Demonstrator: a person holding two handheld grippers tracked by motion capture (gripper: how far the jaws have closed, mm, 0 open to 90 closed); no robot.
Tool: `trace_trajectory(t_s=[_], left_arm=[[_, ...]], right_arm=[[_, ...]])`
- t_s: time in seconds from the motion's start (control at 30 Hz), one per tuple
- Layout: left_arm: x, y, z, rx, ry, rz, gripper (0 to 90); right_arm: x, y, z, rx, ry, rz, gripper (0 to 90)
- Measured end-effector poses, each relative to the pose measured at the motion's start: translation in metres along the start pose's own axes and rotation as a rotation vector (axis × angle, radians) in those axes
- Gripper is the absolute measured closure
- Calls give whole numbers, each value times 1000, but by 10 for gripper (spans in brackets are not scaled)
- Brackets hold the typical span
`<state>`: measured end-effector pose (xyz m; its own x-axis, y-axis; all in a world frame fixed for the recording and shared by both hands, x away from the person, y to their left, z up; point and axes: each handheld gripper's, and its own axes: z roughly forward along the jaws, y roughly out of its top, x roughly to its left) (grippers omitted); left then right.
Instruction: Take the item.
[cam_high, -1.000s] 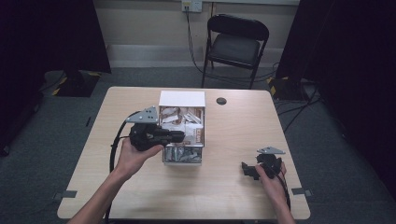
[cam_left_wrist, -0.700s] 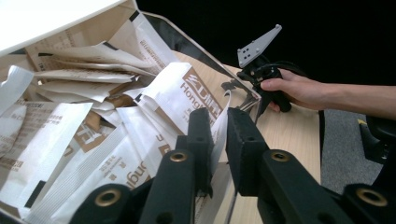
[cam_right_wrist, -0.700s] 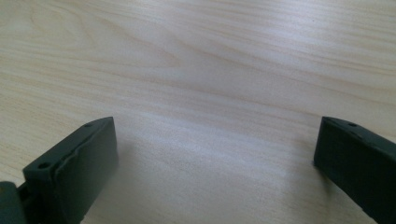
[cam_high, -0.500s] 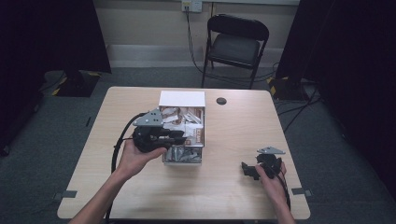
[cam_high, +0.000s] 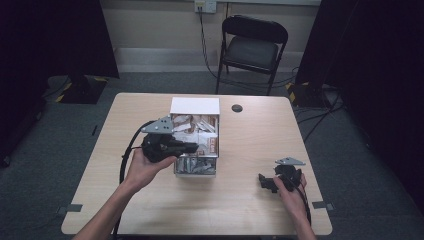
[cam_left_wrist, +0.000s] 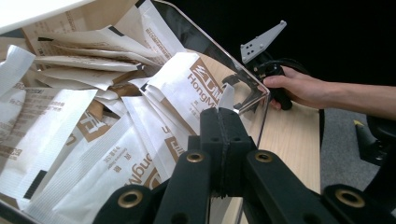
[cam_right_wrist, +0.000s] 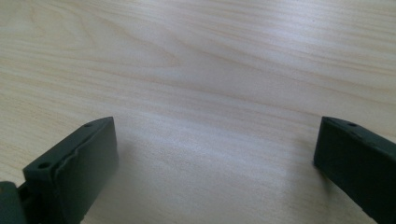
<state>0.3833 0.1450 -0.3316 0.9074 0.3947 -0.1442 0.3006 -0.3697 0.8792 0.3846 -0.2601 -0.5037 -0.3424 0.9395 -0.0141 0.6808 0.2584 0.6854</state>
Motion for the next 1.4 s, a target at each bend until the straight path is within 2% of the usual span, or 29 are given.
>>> trace_trajectory(t_s=[0.17, 0.4, 0.53, 0.77, 0.93, 1.27, 1.4], left_arm=[[2, 0, -3, -14, 6, -23, 900], [4, 0, -6, -28, -8, -46, 900], [4, 1, -8, -34, -9, -39, 900], [5, 2, -11, -35, 14, -30, 900], [7, 1, -15, -52, 13, -43, 900], [6, 4, -23, -89, 15, -36, 900], [3, 7, -28, -96, 32, -18, 900]], right_arm=[[0, 0, 0, 0, 0, -2, 0], [0, 0, 0, -1, 0, -4, 0], [0, 0, 0, 0, 0, -3, 0], [0, 0, 0, 0, 1, -5, 0], [0, 0, 0, 0, 1, -5, 0], [0, 0, 0, 0, 1, -5, 0], [0, 0, 0, 0, 1, -4, 0]])
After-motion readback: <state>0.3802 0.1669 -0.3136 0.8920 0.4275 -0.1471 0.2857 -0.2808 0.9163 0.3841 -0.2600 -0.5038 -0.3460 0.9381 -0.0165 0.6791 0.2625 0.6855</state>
